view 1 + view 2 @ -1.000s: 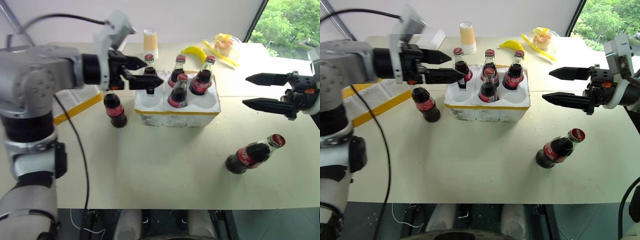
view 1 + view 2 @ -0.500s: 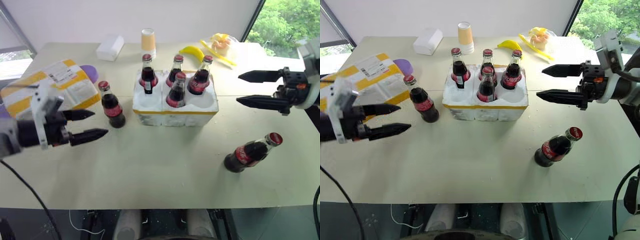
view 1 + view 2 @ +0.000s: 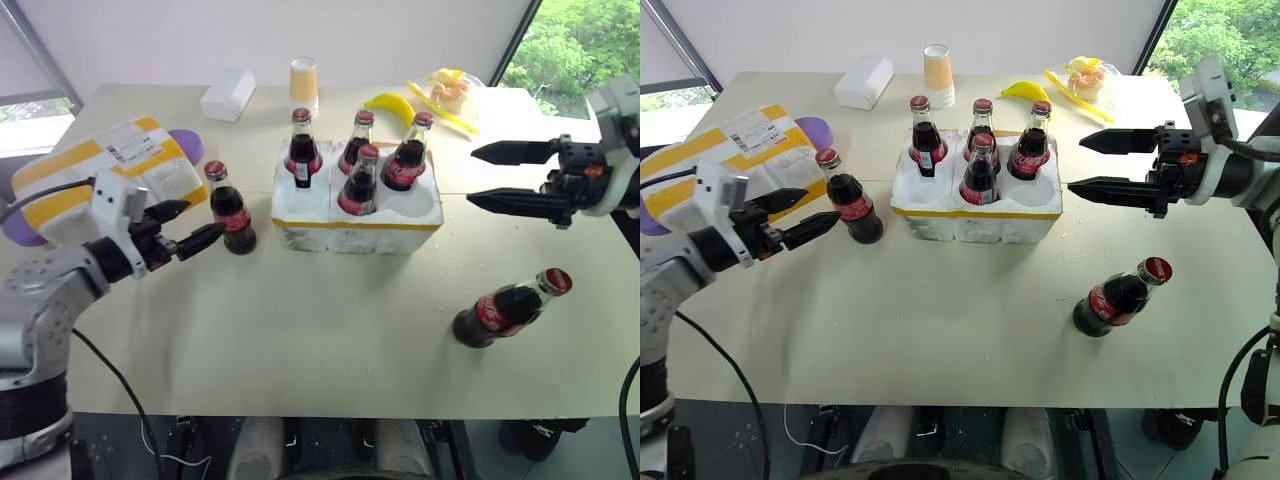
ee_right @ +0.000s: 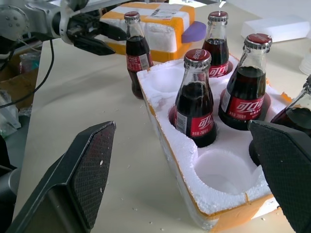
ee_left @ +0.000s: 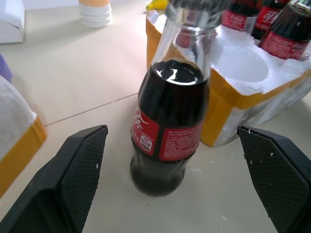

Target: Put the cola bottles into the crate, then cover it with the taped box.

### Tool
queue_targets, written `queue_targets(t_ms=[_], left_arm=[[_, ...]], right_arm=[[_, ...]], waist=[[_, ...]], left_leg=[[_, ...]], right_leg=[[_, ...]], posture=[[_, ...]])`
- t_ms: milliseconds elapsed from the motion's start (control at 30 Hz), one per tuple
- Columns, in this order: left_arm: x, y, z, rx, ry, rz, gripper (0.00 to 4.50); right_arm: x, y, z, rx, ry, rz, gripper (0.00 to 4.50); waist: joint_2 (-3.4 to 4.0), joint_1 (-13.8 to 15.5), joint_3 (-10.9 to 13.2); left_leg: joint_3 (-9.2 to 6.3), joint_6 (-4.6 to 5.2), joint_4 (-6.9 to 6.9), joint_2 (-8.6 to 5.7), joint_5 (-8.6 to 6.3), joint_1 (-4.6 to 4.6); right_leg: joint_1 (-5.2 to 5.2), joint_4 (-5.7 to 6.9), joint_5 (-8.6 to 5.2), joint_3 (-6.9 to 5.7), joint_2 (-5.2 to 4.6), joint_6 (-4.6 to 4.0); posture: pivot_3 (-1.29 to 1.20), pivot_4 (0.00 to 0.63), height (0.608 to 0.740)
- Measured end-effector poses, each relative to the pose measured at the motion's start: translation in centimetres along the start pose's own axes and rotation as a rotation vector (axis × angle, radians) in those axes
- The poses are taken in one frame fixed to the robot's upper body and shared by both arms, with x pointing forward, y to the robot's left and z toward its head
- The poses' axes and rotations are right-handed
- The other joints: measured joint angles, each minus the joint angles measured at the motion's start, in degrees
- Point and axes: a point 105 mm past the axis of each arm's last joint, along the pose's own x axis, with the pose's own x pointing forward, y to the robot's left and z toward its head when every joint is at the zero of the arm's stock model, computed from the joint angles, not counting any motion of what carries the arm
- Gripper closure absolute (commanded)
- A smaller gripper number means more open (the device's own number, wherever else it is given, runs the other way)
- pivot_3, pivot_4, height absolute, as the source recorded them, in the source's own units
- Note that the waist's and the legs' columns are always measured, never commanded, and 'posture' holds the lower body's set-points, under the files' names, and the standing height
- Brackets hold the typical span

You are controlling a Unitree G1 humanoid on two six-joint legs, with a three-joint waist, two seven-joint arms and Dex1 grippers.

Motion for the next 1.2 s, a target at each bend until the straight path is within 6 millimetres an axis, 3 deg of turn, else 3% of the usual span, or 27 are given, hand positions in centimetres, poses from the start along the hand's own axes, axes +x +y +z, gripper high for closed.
queue_targets(t_ms=[200, 400, 733, 867, 1100, 1200], left_arm=[[1.8, -0.4, -0.5, 0.027, 0.019, -0.054, 0.03], [3.2, 1.3, -1.8, 0.031, 0.061, -0.010, 0.03], [5.3, 1.2, -3.2, 0.021, 0.069, -0.024, 0.03], [5.6, 1.0, -3.1, 0.024, 0.059, -0.036, 1.72], [4.9, 1.3, -2.7, 0.021, 0.100, -0.063, 1.69], [3.8, 1.0, -0.6, 0.006, 0.126, -0.167, 1.69]], right_arm=[[0.4, 0.2, 0.5, 0.007, -0.005, -0.008, 0.00], [0.4, 0.3, 0.8, 0.000, -0.016, -0.011, 0.00], [-0.1, 0.3, 0.2, 0.015, -0.021, -0.023, 0.00], [-0.4, 0.3, -0.3, 0.024, -0.022, -0.030, 0.00], [-0.5, 0.3, -0.3, 0.015, -0.032, -0.036, 0.00], [-0.3, 0.3, -0.4, 0.019, -0.033, -0.034, 0.00]], waist=[[0.00, -0.08, 0.00], [0.00, 0.02, 0.00], [0.00, -0.06, 0.00], [0.00, 0.00, 0.00], [-0.05, -0.10, 0.03], [-0.13, -0.15, 0.10]], left_leg=[[-0.02, 0.00, 0.00, 0.01, 0.00, 0.00], [-0.02, 0.02, 0.00, 0.00, -0.01, -0.01], [-0.02, 0.02, 0.00, 0.01, 0.00, -0.01], [-0.03, 0.02, 0.00, 0.01, 0.00, -0.01], [-0.04, 0.02, 0.00, 0.02, 0.00, -0.04], [-0.03, 0.02, 0.01, 0.03, 0.00, -0.17]], right_leg=[[-0.02, 0.00, 0.00, 0.00, 0.00, 0.00], [-0.02, -0.01, 0.00, 0.00, -0.02, 0.00], [-0.02, 0.01, 0.01, 0.00, -0.01, 0.01], [-0.02, 0.00, 0.01, -0.01, -0.02, 0.01], [-0.06, 0.01, 0.01, 0.00, 0.00, 0.01], [-0.21, 0.05, 0.01, 0.00, 0.00, 0.01]], posture=[[0.00, 0.150, 0.740], [0.00, 0.150, 0.740], [0.00, 0.150, 0.740], [0.00, 0.150, 0.740], [0.00, 0.150, 0.740], [0.00, 0.150, 0.740]])
